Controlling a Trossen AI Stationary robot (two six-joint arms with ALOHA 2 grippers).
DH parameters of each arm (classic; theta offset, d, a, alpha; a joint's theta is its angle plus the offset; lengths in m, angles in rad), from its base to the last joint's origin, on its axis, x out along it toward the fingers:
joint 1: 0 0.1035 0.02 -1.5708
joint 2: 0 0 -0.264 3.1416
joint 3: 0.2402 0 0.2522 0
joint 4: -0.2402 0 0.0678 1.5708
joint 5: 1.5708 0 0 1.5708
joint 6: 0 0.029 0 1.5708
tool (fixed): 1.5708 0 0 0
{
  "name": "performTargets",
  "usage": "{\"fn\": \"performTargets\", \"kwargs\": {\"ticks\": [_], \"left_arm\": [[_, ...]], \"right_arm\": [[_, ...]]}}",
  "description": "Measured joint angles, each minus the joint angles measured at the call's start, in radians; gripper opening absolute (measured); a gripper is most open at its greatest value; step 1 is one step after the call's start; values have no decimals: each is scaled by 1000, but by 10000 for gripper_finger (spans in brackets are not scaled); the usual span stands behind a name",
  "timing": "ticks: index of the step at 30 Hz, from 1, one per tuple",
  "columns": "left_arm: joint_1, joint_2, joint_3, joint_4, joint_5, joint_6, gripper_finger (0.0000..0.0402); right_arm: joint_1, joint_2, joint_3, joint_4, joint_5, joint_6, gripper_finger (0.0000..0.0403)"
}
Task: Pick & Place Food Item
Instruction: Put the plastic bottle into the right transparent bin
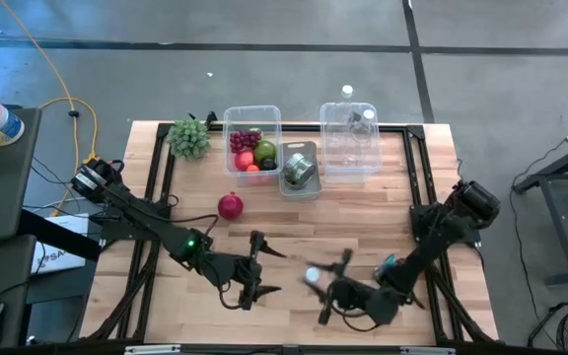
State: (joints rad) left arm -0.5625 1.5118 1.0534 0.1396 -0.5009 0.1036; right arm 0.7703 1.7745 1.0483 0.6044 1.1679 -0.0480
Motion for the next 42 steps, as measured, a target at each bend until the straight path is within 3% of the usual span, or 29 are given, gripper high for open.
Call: {"fn": "performTargets", "kwargs": {"ticks": [5,8,11,14,18,23,28,32,37,42], "left_arm": [[-24,-35,-1,-52,-208,-7,368],[-55,-60,-1,-143,-339,-54,368],[-81,-92,0,-237,-379,-116,368],[-91,-110,0,-314,-349,-206,368],[-97,-112,0,-378,-249,-307,369],[-97,-109,0,-423,-133,-314,369],[-97,-109,0,-452,-87,-333,369],[-97,-109,0,-500,-73,-358,369],[-98,-109,0,-544,-49,-360,369],[-98,-108,0,-580,-44,-364,369]], "right_arm": [[55,-46,-5,18,376,-164,140],[71,-86,-1,122,393,-322,140],[61,-117,13,226,398,-484,140],[13,-153,39,295,404,-625,140],[-84,-222,79,276,404,-656,140],[-226,-296,94,265,346,-690,140],[-382,-351,95,269,263,-687,140],[-510,-353,95,261,258,-740,142],[-626,-344,95,170,229,-631,149],[-687,-343,95,-35,225,-418,153]]}}
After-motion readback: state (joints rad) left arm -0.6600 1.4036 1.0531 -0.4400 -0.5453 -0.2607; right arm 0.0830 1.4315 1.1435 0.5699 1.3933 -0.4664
